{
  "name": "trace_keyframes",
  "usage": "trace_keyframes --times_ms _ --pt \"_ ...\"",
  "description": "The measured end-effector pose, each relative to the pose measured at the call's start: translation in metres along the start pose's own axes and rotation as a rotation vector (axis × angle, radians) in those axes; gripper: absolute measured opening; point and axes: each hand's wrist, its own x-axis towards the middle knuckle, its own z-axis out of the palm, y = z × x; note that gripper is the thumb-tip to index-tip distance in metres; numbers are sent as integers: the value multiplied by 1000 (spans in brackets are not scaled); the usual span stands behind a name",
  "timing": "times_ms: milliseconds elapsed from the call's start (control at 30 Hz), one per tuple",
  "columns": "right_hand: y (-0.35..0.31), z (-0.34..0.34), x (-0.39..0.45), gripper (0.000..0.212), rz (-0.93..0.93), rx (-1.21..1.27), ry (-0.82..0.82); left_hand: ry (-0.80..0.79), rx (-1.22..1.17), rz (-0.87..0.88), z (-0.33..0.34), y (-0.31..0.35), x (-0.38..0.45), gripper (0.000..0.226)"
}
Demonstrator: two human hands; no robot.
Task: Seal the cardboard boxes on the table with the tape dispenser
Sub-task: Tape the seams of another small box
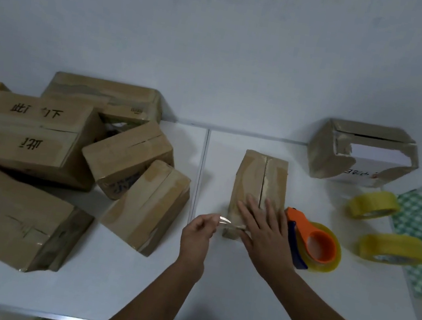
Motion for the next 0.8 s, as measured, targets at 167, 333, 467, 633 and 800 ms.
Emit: trace_keyframes --times_ms 167,333,467,633,800 --pt "-5 3 -2 58 36 6 26 36 -12 72 26 -5 9 9" --pt "-4 3 -1 62 35 -2 38 0 94 6 41 -12 17 8" --pt "-7 3 -1 62 52 -31 -5 -50 223 -91 36 -1 33 35" --pt "-7 1 -1 61 56 -16 23 14 233 -32 40 11 29 17" --pt "-8 -1 -1 56 52 -37 -7 -172 469 134 37 6 12 34"
